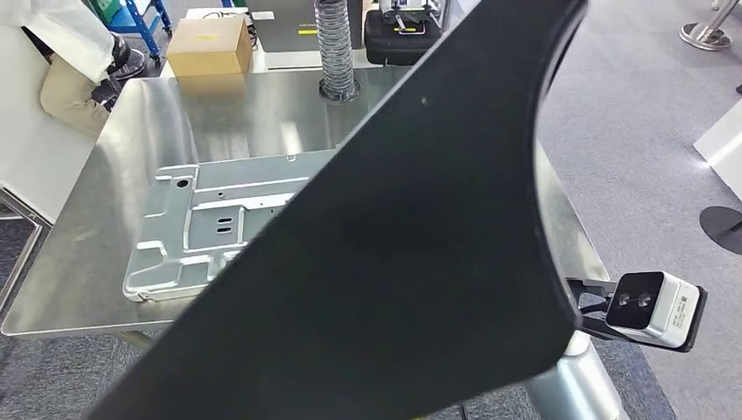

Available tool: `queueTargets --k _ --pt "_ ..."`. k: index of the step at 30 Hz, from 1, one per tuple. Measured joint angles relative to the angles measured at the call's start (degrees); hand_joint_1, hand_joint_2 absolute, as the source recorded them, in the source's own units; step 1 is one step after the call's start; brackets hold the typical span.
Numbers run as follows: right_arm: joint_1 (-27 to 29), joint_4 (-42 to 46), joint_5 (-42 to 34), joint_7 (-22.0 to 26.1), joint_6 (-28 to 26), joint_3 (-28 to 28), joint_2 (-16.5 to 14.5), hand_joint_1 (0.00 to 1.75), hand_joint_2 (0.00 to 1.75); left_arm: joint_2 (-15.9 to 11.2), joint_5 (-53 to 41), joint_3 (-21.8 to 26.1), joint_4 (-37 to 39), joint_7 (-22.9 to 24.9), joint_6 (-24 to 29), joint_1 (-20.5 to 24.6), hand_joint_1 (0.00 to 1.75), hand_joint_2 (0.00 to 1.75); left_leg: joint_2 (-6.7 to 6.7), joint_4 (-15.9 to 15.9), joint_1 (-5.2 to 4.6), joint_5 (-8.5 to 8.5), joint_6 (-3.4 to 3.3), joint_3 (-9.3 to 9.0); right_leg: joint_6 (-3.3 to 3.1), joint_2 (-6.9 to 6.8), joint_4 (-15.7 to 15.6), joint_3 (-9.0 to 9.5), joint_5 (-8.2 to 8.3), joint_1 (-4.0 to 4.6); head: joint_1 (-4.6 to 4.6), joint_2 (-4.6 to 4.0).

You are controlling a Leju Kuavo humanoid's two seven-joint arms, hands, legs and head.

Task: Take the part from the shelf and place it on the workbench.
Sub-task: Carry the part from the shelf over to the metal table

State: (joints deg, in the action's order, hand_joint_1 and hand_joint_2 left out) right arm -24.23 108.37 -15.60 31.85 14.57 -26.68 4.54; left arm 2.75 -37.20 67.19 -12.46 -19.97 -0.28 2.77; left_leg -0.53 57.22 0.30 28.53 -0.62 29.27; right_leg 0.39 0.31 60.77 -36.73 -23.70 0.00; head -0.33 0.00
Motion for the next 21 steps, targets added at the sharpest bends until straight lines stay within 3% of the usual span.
queueTargets --k 1,4,6,7,9,10,11,12,14,15,17,21 --pt "-0.04 0.1 -0.02 -0.14 -0.01 0.06 0.02 1.75 1.75 0.04 -0.01 0.0 0.0 0.01 0.0 0.05 0.0 1.75 0.0 0.0 -0.05 0.35 0.3 -0.16 -0.3 0.01 -1.8 0.64 0.43 0.16 -0.02 0.0" --pt "-0.15 0.46 -0.05 -0.7 0.0 0.12 0.05 1.75 1.75 0.04 -0.01 0.0 -0.03 -0.01 -0.01 0.27 0.0 1.75 0.12 -0.32 -0.05 1.02 1.19 -0.48 -1.02 0.15 -2.85 1.17 -0.31 0.09 -0.04 0.0" --pt "-0.39 0.77 -0.05 -0.96 0.01 0.12 0.04 1.75 1.75 0.01 -0.03 0.0 -0.07 -0.02 -0.06 0.45 0.0 1.75 0.19 1.99 -0.03 2.31 1.81 0.32 -1.57 0.1 -3.49 2.07 -0.65 -0.25 -0.18 -0.01" --pt "-0.53 0.89 -0.05 -1.03 0.01 0.12 0.03 1.75 1.75 -0.02 -0.05 0.0 -0.09 -0.03 -0.08 0.49 0.0 1.75 0.2 5.01 0.07 3.58 2.1 1.85 -1.79 0.02 -3.72 2.56 -0.88 -0.35 -0.25 -0.01" --pt "-0.7 0.95 -0.04 -1.2 0.02 0.1 0.03 1.75 1.75 -0.07 -0.05 0.01 -0.09 -0.02 -0.07 0.41 0.0 1.75 0.21 13.18 0.23 6.28 2.55 6.71 -2.08 -0.05 -3.79 3.29 -1.54 -0.3 -0.35 -0.01" --pt "-0.69 0.95 -0.04 -1.32 0.02 0.09 0.03 1.75 1.75 -0.09 -0.02 0.02 -0.09 0.01 -0.02 0.33 0.0 1.75 0.21 16.04 0.3 6.53 2.7 8.86 -2.1 -0.03 -3.79 3.73 -1.92 -0.28 -0.35 0.0" --pt "-0.69 0.94 -0.03 -1.45 0.03 0.07 0.03 1.75 1.75 -0.1 0.01 0.05 -0.09 0.03 0.02 0.25 0.0 1.75 0.21 16.9 0.34 5.56 2.76 10.1 -2.08 0.01 -3.78 4.27 -2.34 -0.27 -0.34 0.0" --pt "-0.7 0.95 -0.03 -1.54 0.03 0.06 0.03 1.75 1.75 -0.12 0.03 0.08 -0.09 0.04 0.04 0.21 0.0 1.75 0.22 15.32 0.37 3.3 2.75 10.18 -2.02 0.05 -3.77 4.94 -2.82 -0.27 -0.36 0.0" --pt "-0.75 0.98 -0.03 -1.62 0.05 0.06 0.03 1.75 1.75 -0.17 0.09 0.2 -0.09 0.07 0.14 0.18 0.0 1.75 0.22 7.74 0.35 -2.39 2.4 7.85 -1.75 0.07 -3.78 6.39 -3.85 -0.24 -0.32 -0.01" --pt "-0.82 1.0 -0.02 -1.64 0.07 0.06 0.02 1.75 1.75 -0.2 0.12 0.27 -0.09 0.12 0.27 0.19 0.0 1.75 0.21 4.23 0.22 -4.15 2.11 6.52 -1.51 0.11 -3.73 6.89 -4.32 -0.15 -0.31 -0.01" --pt "-0.93 1.02 -0.01 -1.66 0.1 0.06 0.01 1.75 1.75 -0.21 0.17 0.39 -0.09 0.22 0.52 0.2 0.0 1.75 0.2 1.17 -0.02 -4.87 1.68 5.22 -1.14 0.19 -3.64 7.25 -4.82 0.03 -0.28 -0.01" --pt "-0.98 1.04 0.0 -1.67 0.11 0.06 0.01 1.75 1.75 -0.21 0.17 0.43 -0.09 0.33 0.71 0.23 0.0 1.75 0.2 0.74 -0.11 -4.56 1.47 5.05 -0.97 0.23 -3.61 7.15 -4.9 0.08 -0.29 0.0"
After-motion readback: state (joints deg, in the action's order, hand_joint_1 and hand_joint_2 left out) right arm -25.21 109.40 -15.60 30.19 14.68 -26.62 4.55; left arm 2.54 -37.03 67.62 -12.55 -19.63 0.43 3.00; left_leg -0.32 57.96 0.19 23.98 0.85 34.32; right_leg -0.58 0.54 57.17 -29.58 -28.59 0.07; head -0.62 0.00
